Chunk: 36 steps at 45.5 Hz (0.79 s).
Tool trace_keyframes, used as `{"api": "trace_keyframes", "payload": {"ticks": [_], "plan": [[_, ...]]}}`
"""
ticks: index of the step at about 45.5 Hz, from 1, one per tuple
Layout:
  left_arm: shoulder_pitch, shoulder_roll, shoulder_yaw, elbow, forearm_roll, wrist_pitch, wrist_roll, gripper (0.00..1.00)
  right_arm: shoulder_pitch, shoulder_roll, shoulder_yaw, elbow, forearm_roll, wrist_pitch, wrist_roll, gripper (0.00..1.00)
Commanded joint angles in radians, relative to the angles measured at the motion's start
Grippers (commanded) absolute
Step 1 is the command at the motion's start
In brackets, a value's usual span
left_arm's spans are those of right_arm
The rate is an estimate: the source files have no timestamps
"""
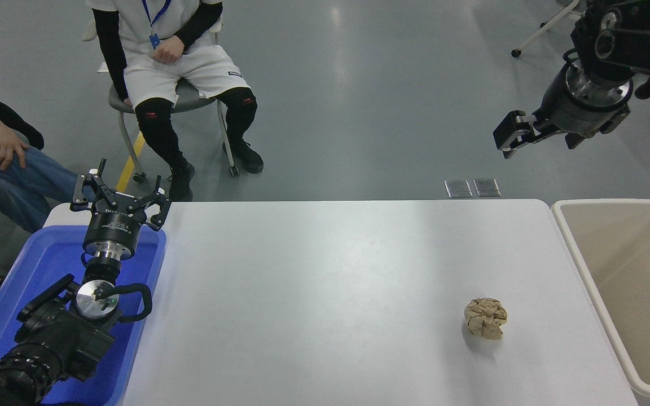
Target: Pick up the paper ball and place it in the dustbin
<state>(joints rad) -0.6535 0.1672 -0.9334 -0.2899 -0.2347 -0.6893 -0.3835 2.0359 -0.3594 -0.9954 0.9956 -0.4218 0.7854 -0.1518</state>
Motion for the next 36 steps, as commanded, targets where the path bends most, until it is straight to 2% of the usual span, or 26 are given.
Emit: {"api": "trace_keyframes", "payload": {"ticks": [1,36], "plan": [[0.0,0.0,0.001,0.0,0.0,0.004,0.001,0.99,0.001,-0.001,0.0,0.0,0.0,0.0,0.0,1.0],[0.0,0.0,0.001,0.0,0.0,0.002,0.0,0.99,-0.002,-0.004,-0.002,0.0,0.0,0.0,0.0,1.0]]}}
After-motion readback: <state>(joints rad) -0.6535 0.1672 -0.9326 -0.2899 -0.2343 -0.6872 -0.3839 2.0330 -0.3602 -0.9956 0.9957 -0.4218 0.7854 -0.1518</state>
